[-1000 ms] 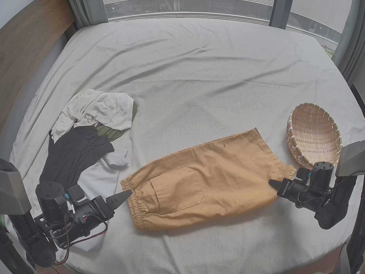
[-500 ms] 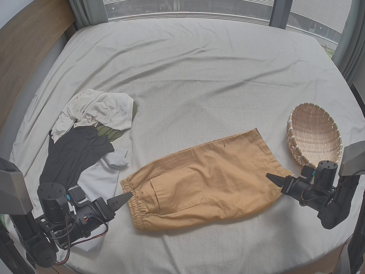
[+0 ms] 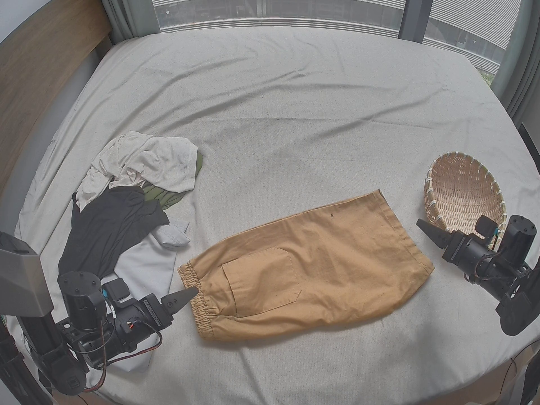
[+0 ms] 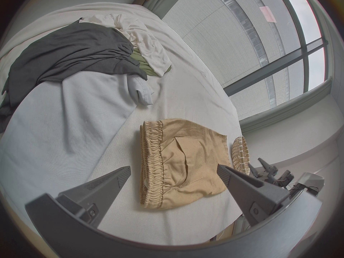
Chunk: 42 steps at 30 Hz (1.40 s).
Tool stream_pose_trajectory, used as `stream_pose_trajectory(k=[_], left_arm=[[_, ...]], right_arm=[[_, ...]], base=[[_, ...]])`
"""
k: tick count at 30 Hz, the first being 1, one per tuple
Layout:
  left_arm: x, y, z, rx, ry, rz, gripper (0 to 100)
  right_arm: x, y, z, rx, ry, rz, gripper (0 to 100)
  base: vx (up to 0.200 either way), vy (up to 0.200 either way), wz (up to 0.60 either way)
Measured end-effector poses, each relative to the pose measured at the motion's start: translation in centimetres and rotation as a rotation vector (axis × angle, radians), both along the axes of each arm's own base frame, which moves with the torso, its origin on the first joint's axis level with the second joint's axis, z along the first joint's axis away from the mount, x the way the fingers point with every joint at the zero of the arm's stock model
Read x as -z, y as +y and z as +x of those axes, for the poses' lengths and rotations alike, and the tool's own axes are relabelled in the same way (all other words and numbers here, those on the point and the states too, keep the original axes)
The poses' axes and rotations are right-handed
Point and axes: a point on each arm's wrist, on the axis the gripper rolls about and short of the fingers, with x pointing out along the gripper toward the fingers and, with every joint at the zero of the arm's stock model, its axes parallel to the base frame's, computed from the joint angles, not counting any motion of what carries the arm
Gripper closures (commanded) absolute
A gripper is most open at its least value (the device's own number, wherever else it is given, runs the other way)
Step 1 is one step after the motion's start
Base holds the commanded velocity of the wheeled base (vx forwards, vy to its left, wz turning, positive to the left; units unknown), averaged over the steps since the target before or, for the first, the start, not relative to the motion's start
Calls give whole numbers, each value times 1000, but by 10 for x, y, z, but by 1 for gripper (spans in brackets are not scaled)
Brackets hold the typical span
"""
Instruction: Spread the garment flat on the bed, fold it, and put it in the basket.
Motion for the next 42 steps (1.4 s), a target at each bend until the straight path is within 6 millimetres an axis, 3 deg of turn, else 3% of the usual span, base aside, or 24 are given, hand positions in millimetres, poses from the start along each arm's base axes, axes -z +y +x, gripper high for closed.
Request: stream_pose_trajectory(k=[9, 30, 42], left_arm=[[13, -4, 10, 3, 39, 14, 0], [51, -24, 55, 1, 76, 4, 0], [54, -45, 73, 11, 67, -101, 0]], right_arm=[[-14, 11, -11, -77, -52, 9, 0], [-20, 23, -13, -120, -80, 14, 0], [-18, 24, -15, -129, -73, 13, 0]], base=[[0, 0, 0], [0, 0, 0], [0, 0, 0]])
